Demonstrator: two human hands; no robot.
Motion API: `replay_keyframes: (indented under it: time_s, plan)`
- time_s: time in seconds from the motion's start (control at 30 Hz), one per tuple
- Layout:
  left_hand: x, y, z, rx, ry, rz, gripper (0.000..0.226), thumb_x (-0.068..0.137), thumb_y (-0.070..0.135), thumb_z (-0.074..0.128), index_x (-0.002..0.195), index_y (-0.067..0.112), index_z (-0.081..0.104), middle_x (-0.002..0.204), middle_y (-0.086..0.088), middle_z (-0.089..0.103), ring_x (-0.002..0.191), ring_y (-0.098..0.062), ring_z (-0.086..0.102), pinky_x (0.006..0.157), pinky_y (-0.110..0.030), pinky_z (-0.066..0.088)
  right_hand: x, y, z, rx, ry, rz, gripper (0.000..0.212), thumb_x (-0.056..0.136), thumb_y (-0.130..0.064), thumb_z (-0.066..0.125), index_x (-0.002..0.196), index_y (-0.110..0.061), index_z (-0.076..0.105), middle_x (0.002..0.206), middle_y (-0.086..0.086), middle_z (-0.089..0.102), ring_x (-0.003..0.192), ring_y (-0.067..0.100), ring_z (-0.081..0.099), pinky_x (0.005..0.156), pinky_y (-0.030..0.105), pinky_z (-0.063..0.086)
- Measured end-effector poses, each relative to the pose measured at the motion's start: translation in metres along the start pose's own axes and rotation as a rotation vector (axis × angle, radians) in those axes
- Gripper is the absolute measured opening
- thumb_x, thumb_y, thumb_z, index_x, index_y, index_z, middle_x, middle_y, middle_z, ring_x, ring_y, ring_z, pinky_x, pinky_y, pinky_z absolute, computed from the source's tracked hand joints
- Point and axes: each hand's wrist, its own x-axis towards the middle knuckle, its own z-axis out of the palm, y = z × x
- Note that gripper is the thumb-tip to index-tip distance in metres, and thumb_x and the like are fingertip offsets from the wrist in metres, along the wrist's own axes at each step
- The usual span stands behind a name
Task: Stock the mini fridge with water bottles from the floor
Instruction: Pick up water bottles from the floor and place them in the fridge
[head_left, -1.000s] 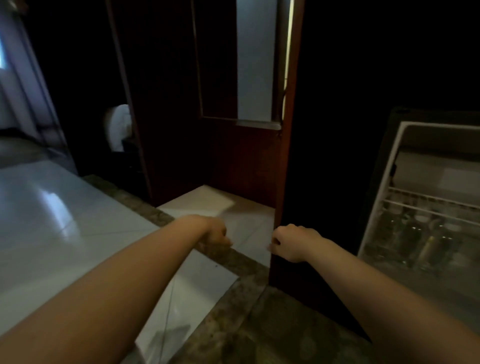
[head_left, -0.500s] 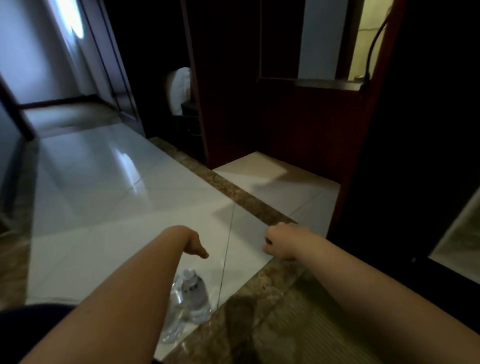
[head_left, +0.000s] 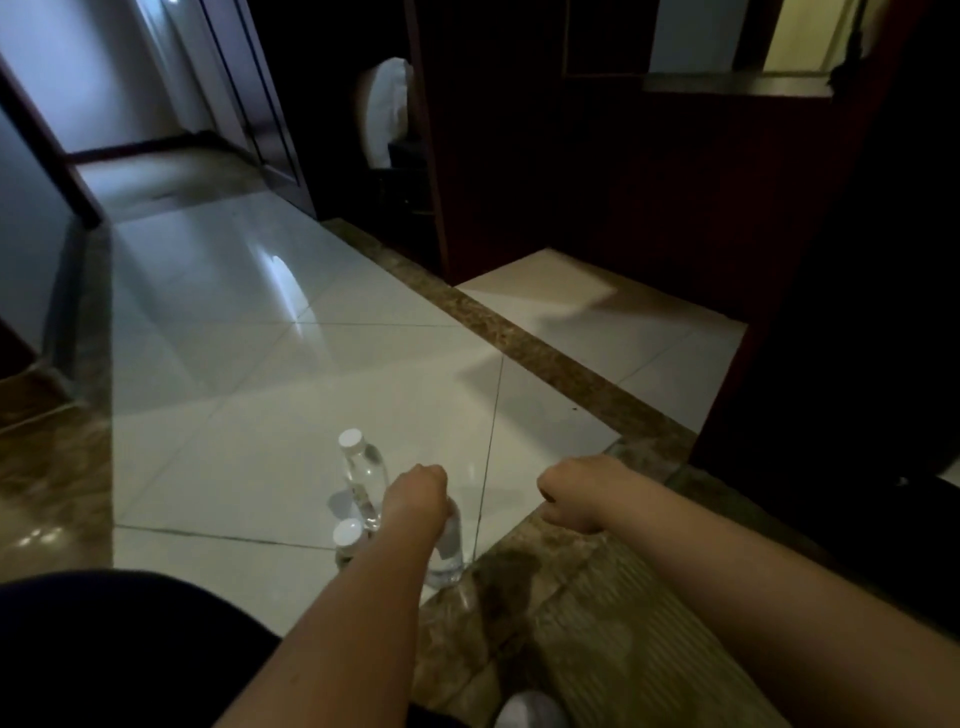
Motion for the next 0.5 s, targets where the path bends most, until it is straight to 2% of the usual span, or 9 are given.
replay_keyframes:
  time_s: [0.1, 0.23, 0.37, 0.5]
  plan:
    - [-0.002, -0.001, 0.007, -0.139, 0.103, -0.06, 0.027, 0.093, 0.024, 0.051, 0.114, 0.006, 0.049, 0.114, -0.014, 0.06, 0.107, -0.029, 0.059, 0.087, -0.033, 0.047, 0.001, 0.003, 0.009, -0.035, -0.068, 0.014, 0.018, 0.095, -0.022, 0.043, 0.096, -0.008, 0.054, 0.092, 0.01, 0.056, 0.072, 0.023, 0.048, 0.064, 0.033, 0.038]
    - [-0.001, -0.001, 0.006, -0.218, 0.094, -0.06, 0.032, 0.093, 0.025, 0.052, 0.118, 0.006, 0.049, 0.116, -0.016, 0.06, 0.108, -0.03, 0.059, 0.089, -0.035, 0.047, 0.001, 0.002, 0.012, -0.038, -0.08, 0.019, 0.012, 0.094, -0.018, 0.044, 0.09, -0.009, 0.05, 0.09, 0.009, 0.052, 0.075, 0.025, 0.05, 0.064, 0.033, 0.041]
    - [-0.001, -0.001, 0.006, -0.289, 0.109, -0.012, 0.03, 0.092, 0.032, 0.052, 0.108, 0.006, 0.05, 0.109, -0.016, 0.06, 0.1, -0.03, 0.06, 0.083, -0.034, 0.047, -0.002, 0.004, 0.006, 0.012, -0.02, -0.001, 0.023, 0.095, -0.025, 0.045, 0.106, -0.007, 0.055, 0.105, 0.011, 0.058, 0.087, 0.028, 0.057, 0.067, 0.033, 0.041]
    - [-0.003, 0.008, -0.01, -0.457, 0.2, 0.012, 0.031, 0.087, 0.032, 0.059, 0.105, 0.007, 0.055, 0.106, -0.017, 0.063, 0.097, -0.032, 0.06, 0.082, -0.037, 0.05, -0.009, 0.012, 0.005, 0.03, 0.024, -0.002, 0.024, 0.094, -0.028, 0.049, 0.107, -0.009, 0.056, 0.107, 0.01, 0.059, 0.092, 0.028, 0.059, 0.065, 0.033, 0.04]
